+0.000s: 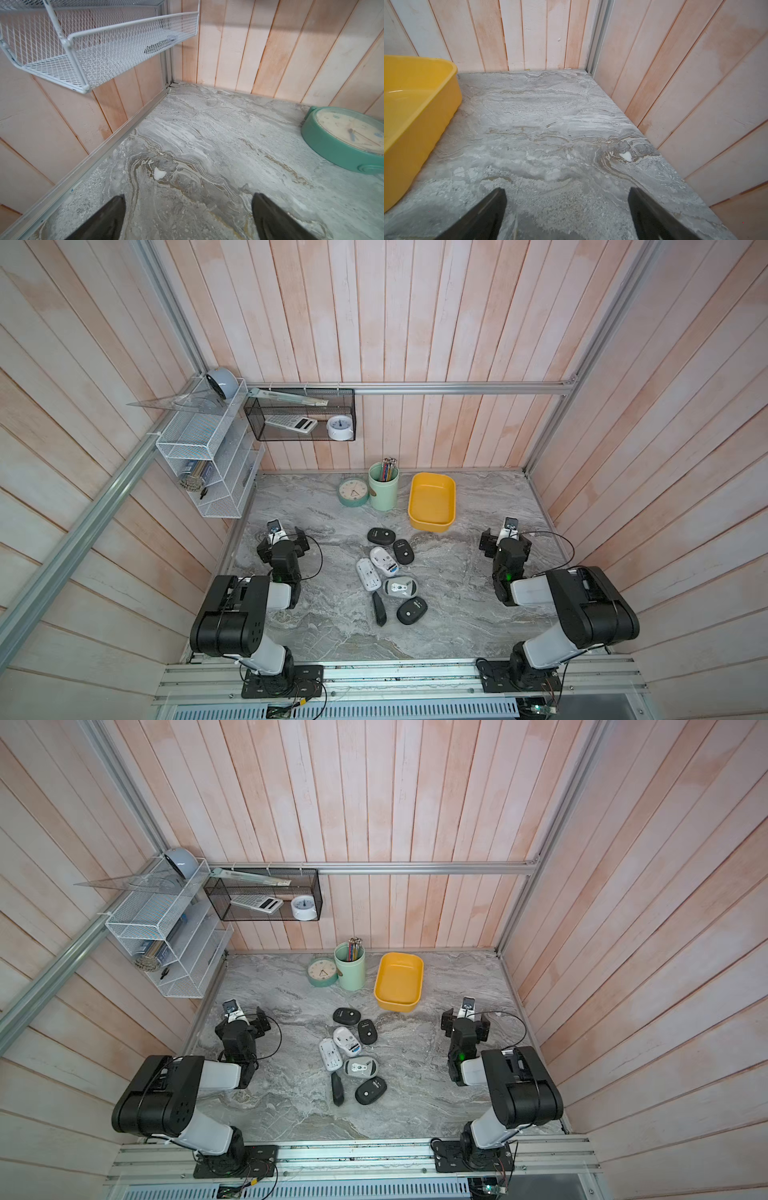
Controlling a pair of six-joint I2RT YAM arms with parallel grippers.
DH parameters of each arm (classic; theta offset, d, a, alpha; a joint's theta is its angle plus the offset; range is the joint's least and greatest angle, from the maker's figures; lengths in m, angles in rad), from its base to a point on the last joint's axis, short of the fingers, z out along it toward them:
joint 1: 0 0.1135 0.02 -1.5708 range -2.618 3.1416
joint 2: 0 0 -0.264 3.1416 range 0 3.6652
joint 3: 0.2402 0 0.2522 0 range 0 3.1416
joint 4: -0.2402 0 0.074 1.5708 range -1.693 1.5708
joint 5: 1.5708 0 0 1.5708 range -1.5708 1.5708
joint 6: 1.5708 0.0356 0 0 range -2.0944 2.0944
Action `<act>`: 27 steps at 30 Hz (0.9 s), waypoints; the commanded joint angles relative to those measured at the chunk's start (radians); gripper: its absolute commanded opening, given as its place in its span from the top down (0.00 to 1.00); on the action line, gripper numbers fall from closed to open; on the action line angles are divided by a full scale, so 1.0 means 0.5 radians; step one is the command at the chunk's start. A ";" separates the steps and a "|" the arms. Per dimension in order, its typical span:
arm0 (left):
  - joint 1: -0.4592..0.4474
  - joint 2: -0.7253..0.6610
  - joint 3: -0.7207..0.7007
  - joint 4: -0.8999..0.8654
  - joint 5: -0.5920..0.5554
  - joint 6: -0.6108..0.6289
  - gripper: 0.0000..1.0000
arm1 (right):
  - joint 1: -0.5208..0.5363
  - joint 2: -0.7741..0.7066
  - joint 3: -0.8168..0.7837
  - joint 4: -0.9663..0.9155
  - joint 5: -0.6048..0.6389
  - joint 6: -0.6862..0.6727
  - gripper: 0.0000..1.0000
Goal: Put the mouse in the storage box
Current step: Pick up the mouse from the center of the board.
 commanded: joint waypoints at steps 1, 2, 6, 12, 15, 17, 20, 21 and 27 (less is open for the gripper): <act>0.006 0.000 0.016 0.014 0.014 -0.007 0.00 | -0.116 -0.027 0.080 -0.201 -0.243 0.062 0.02; 0.006 0.000 0.016 0.014 0.014 -0.009 0.00 | -0.121 -0.024 0.077 -0.188 -0.246 0.063 0.02; 0.006 0.000 0.016 0.016 0.015 -0.007 0.00 | -0.111 -0.014 0.059 -0.142 -0.244 0.053 0.02; 0.006 0.000 0.016 0.014 0.015 -0.008 0.00 | -0.111 -0.014 0.058 -0.141 -0.246 0.051 0.02; 0.006 0.000 0.016 0.014 0.015 -0.006 0.00 | -0.111 -0.014 0.059 -0.143 -0.245 0.053 0.02; 0.006 -0.001 0.019 0.018 0.015 -0.008 0.00 | -0.111 -0.015 0.058 -0.142 -0.245 0.054 0.02; 0.006 -0.002 0.018 0.019 0.015 -0.008 0.00 | -0.112 -0.015 0.060 -0.143 -0.248 0.055 0.02; 0.006 -0.002 0.013 0.023 0.015 -0.007 0.00 | -0.112 -0.014 0.057 -0.143 -0.246 0.054 0.02; -0.197 -0.251 -0.270 0.379 -0.237 0.160 0.00 | -0.016 -0.091 -0.127 0.151 -0.354 -0.106 0.02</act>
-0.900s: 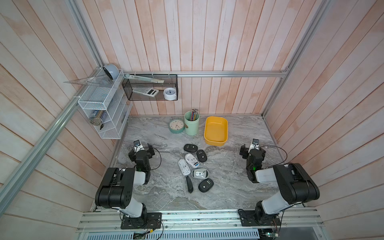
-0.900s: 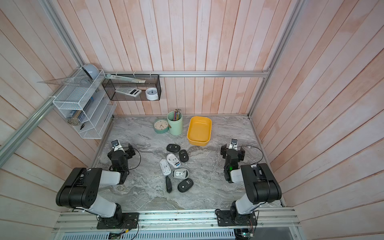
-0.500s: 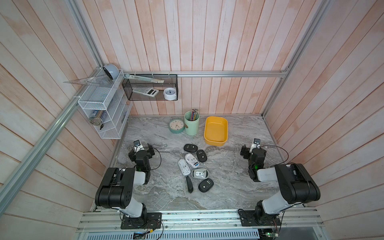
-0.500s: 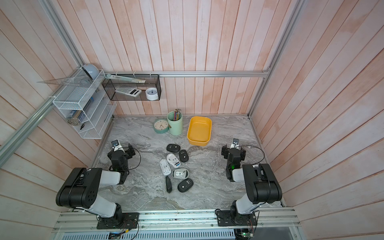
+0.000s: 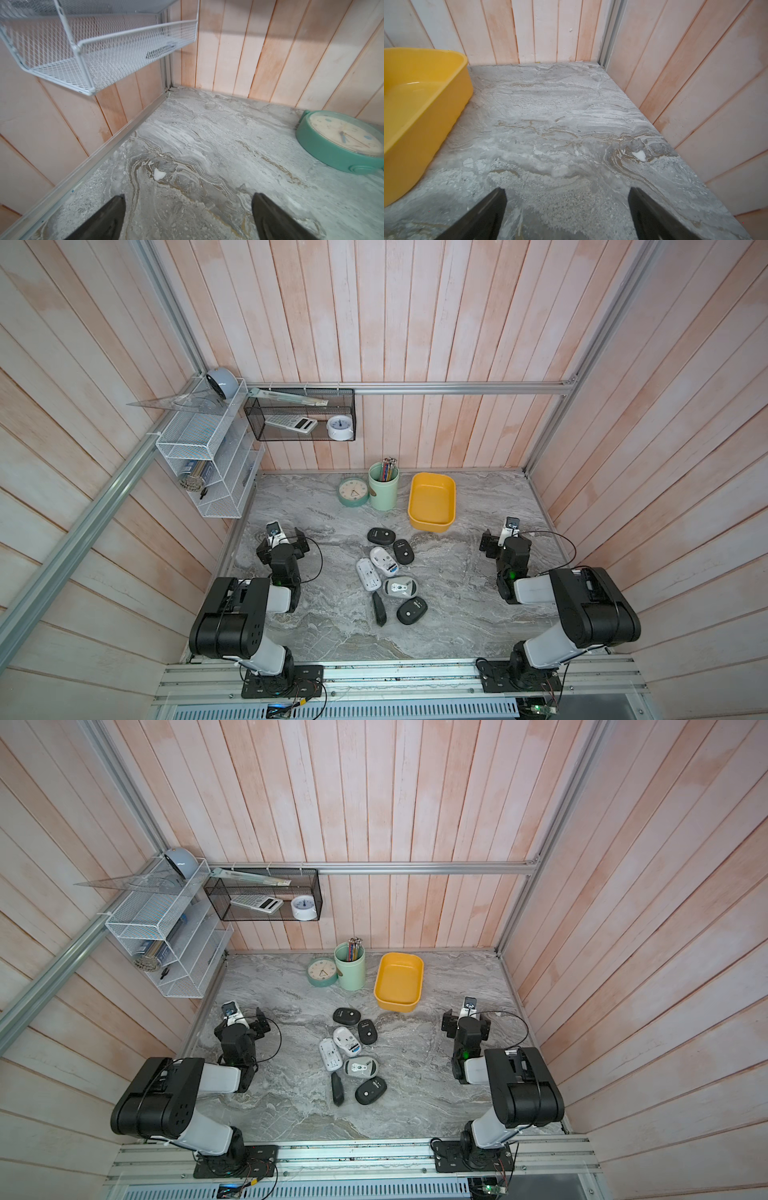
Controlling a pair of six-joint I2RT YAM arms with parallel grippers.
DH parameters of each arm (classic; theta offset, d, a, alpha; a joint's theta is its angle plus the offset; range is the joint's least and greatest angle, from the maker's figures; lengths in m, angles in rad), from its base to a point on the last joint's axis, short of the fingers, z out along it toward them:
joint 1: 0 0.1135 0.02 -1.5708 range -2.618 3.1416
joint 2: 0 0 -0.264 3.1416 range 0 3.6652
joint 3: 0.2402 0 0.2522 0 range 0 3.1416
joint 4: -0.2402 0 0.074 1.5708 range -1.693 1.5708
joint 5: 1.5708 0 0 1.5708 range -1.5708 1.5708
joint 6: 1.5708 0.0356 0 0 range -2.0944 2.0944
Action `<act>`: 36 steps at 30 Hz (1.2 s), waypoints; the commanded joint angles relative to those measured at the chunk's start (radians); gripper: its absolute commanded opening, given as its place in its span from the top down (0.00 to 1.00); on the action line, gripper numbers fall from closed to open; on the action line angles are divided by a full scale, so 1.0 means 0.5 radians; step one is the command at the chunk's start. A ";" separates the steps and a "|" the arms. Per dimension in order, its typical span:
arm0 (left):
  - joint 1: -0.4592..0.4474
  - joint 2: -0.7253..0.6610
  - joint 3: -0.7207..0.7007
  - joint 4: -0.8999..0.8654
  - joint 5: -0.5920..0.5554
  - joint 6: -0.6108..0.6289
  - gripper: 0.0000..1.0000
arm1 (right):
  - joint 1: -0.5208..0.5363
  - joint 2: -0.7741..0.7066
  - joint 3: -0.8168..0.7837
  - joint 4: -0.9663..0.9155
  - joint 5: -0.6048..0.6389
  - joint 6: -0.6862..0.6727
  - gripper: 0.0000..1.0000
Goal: Put the mouse in the storage box
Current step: Pick up the mouse from the center of the board.
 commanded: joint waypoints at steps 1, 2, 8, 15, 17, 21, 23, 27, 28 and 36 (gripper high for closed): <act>-0.220 -0.269 -0.106 0.142 -0.298 0.179 0.00 | 0.109 -0.117 -0.135 0.220 0.000 -0.129 0.02; -0.288 -0.396 -0.089 0.009 -0.368 0.222 0.00 | 0.168 -0.168 -0.137 0.193 0.074 -0.173 0.02; -0.347 -1.228 0.176 -1.113 -0.213 -0.204 0.00 | 0.627 -0.582 -0.028 -0.111 0.428 -0.495 0.02; -0.339 -1.521 0.778 -2.648 -0.275 -1.081 0.00 | 0.627 -1.347 0.479 -1.645 -0.040 0.503 0.02; -0.319 -1.522 0.985 -3.126 -0.266 -1.338 0.00 | 0.539 -1.395 0.616 -2.082 -0.029 0.902 0.02; -0.176 -1.496 1.330 -3.636 0.034 -1.298 0.00 | 0.183 -1.400 0.618 -2.369 -0.560 1.327 0.03; -0.107 -1.460 1.530 -3.882 0.132 -1.195 0.00 | 0.092 -1.345 0.596 -2.404 -0.751 1.382 0.03; -0.095 -1.420 1.785 -4.175 0.180 -0.994 0.00 | 0.241 -1.115 0.716 -2.573 -0.854 1.279 0.02; -0.095 -1.418 1.819 -4.199 0.197 -0.946 0.00 | 0.335 -1.058 0.753 -2.620 -0.784 1.258 0.03; -0.098 -1.462 1.689 -4.017 0.230 -0.660 0.00 | 0.816 -0.570 0.963 -2.570 -0.618 1.303 0.03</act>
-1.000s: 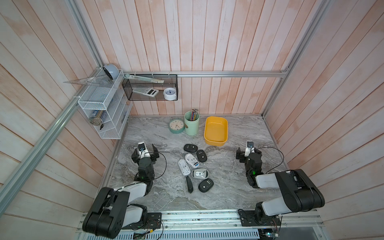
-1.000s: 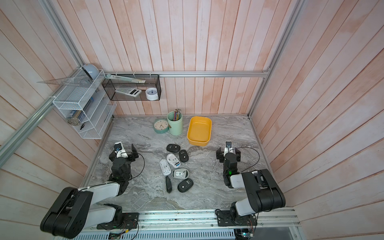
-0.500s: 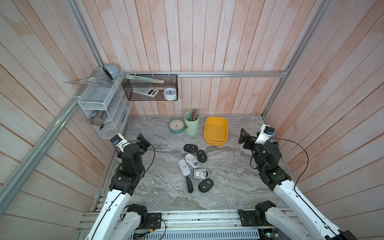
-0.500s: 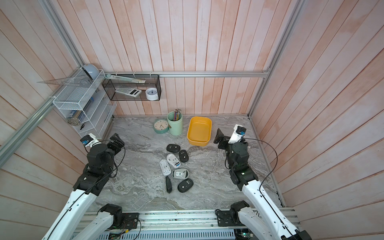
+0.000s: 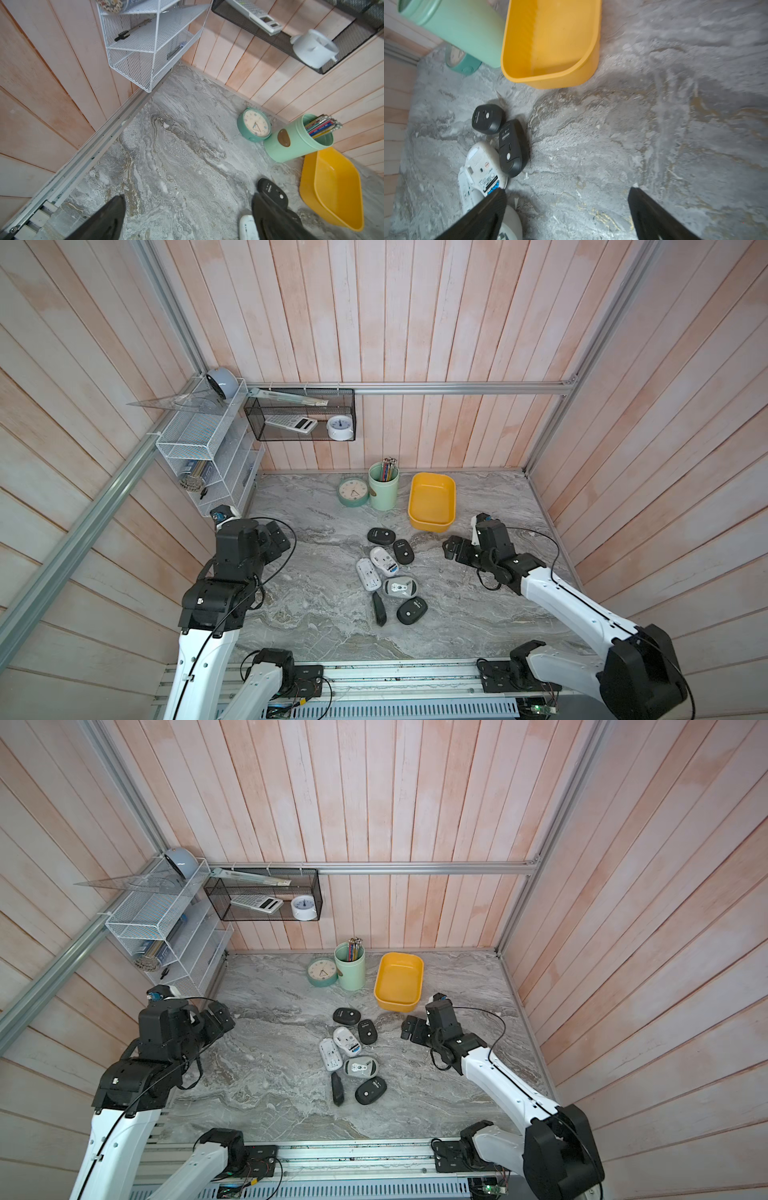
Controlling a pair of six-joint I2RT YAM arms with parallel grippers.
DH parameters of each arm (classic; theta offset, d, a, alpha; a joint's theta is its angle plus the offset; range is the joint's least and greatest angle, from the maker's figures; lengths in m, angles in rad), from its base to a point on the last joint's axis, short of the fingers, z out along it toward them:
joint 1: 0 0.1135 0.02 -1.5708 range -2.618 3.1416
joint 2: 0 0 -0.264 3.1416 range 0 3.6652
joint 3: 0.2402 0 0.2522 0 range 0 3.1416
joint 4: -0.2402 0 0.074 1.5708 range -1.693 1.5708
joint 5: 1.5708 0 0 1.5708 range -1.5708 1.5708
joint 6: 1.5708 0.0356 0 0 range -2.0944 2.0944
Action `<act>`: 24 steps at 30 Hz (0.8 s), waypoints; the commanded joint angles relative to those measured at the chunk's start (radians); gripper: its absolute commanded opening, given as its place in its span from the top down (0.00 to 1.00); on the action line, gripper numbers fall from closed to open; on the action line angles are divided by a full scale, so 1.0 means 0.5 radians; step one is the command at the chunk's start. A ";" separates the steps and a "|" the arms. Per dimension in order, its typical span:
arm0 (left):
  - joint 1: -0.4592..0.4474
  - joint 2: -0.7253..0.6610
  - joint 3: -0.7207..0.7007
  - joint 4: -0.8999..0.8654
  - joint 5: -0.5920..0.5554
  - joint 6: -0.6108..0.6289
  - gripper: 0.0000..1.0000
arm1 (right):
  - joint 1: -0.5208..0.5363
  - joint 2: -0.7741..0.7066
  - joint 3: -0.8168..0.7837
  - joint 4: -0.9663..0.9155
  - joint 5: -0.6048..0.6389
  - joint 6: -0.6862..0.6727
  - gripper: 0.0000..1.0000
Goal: Put the mouse in the storage box
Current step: Pick up the mouse from the center of the board.
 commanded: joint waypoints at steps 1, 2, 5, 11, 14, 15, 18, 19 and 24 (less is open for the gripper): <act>0.005 -0.054 -0.136 0.041 0.045 0.132 0.00 | 0.119 0.180 0.148 -0.032 0.042 0.054 0.03; 0.006 -0.082 -0.186 0.092 0.068 0.130 0.00 | 0.148 0.245 0.187 -0.019 0.043 0.066 0.03; 0.006 -0.139 -0.304 0.190 0.122 0.122 0.00 | 0.217 0.417 0.277 0.020 0.008 0.085 0.05; 0.005 -0.247 -0.460 0.331 0.143 0.150 0.00 | 0.295 0.714 0.472 0.016 -0.080 0.067 0.10; 0.008 -0.288 -0.494 0.368 0.167 0.174 0.00 | 0.316 0.825 0.543 0.031 -0.150 0.062 0.12; 0.005 -0.290 -0.493 0.371 0.177 0.175 0.00 | 0.325 0.855 0.573 0.027 -0.167 0.058 0.13; 0.006 -0.279 -0.502 0.388 0.214 0.180 0.00 | 0.356 0.953 0.657 0.002 -0.184 0.034 0.15; 0.006 -0.271 -0.497 0.382 0.223 0.181 0.00 | 0.367 0.983 0.684 -0.009 -0.188 0.028 0.16; 0.006 -0.269 -0.499 0.372 0.240 0.179 0.00 | 0.370 1.098 0.762 -0.028 -0.200 0.027 0.17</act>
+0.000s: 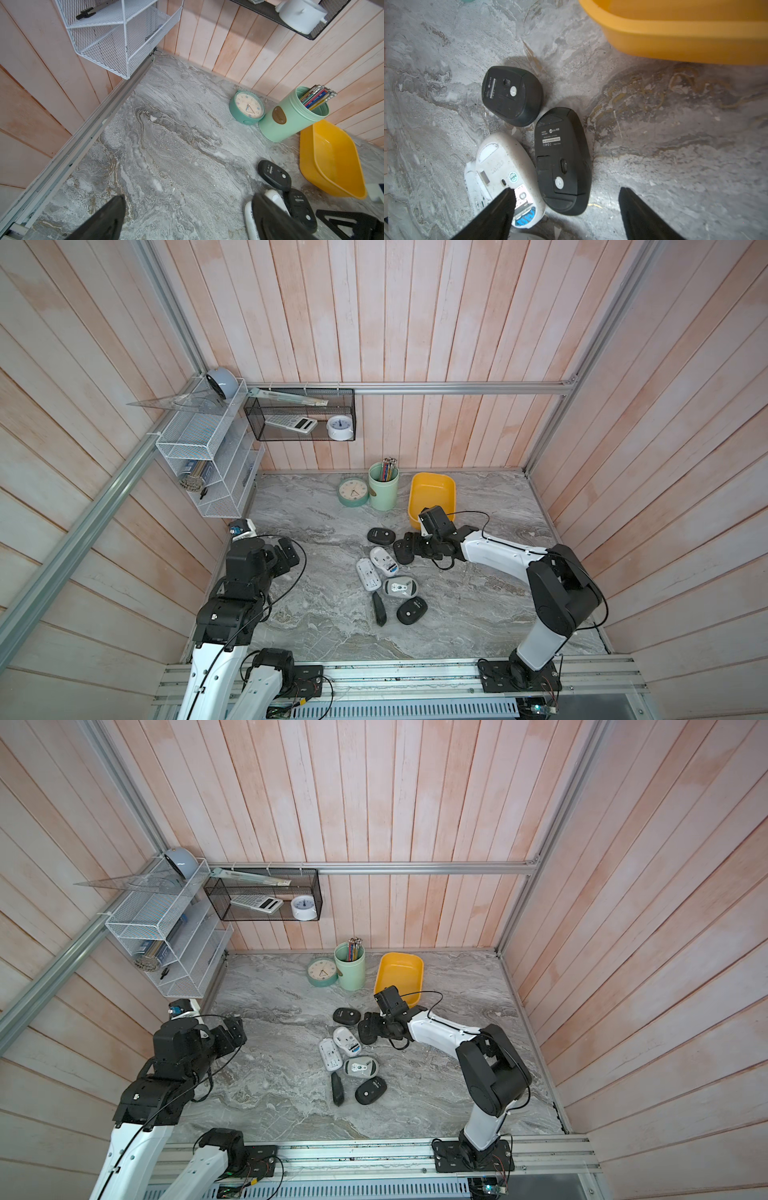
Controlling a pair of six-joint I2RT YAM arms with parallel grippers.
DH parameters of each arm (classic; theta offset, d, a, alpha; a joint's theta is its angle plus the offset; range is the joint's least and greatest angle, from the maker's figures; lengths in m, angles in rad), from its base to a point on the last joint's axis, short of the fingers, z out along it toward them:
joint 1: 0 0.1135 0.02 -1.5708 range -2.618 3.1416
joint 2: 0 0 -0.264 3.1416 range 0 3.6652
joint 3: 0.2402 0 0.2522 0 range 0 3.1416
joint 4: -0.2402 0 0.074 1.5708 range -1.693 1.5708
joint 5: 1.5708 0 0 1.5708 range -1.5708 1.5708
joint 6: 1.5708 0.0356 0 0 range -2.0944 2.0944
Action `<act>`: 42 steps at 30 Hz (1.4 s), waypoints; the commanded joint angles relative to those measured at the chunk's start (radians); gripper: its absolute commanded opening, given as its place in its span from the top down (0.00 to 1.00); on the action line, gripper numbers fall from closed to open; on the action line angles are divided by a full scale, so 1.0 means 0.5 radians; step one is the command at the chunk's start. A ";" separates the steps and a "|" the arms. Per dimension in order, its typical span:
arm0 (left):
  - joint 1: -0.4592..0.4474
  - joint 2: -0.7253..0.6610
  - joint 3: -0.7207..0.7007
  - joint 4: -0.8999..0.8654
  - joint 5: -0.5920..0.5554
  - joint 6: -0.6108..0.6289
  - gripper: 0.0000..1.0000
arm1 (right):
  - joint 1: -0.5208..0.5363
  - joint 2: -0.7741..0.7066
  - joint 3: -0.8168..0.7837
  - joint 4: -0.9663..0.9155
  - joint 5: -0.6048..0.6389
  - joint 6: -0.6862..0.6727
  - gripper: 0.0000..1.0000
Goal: Put the mouse in the storage box
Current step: Pick up the mouse from the center of the board.
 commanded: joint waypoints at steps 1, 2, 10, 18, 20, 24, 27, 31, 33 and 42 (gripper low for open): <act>0.006 -0.011 -0.024 0.037 0.035 0.031 0.00 | 0.010 0.086 0.084 -0.054 -0.047 -0.012 0.18; 0.006 -0.014 -0.024 0.034 0.033 0.029 0.00 | 0.008 0.112 0.102 -0.056 -0.068 -0.012 0.19; 0.013 -0.006 -0.024 0.025 -0.007 0.026 0.00 | 0.023 0.251 0.206 -0.135 -0.071 -0.021 0.24; 0.012 0.035 -0.027 0.031 0.046 0.024 0.00 | 0.058 0.369 0.250 -0.190 -0.057 -0.005 0.33; 0.012 0.035 -0.027 0.028 0.047 0.025 0.00 | 0.065 0.382 0.257 -0.198 -0.054 -0.008 0.37; 0.015 0.041 -0.026 0.031 0.048 0.025 0.00 | 0.082 0.399 0.273 -0.207 -0.033 0.000 0.47; 0.018 0.052 -0.024 0.028 0.053 0.023 0.00 | 0.090 0.403 0.287 -0.213 -0.021 0.007 0.57; 0.019 0.049 -0.029 0.029 0.059 0.019 0.00 | 0.110 0.385 0.312 -0.241 0.015 -0.005 0.64; 0.019 0.047 -0.030 0.028 0.060 0.016 0.00 | 0.121 0.361 0.325 -0.274 0.045 -0.019 0.68; 0.018 0.048 -0.021 0.010 0.034 0.014 0.00 | 0.128 0.127 0.454 -0.554 0.278 -0.218 0.72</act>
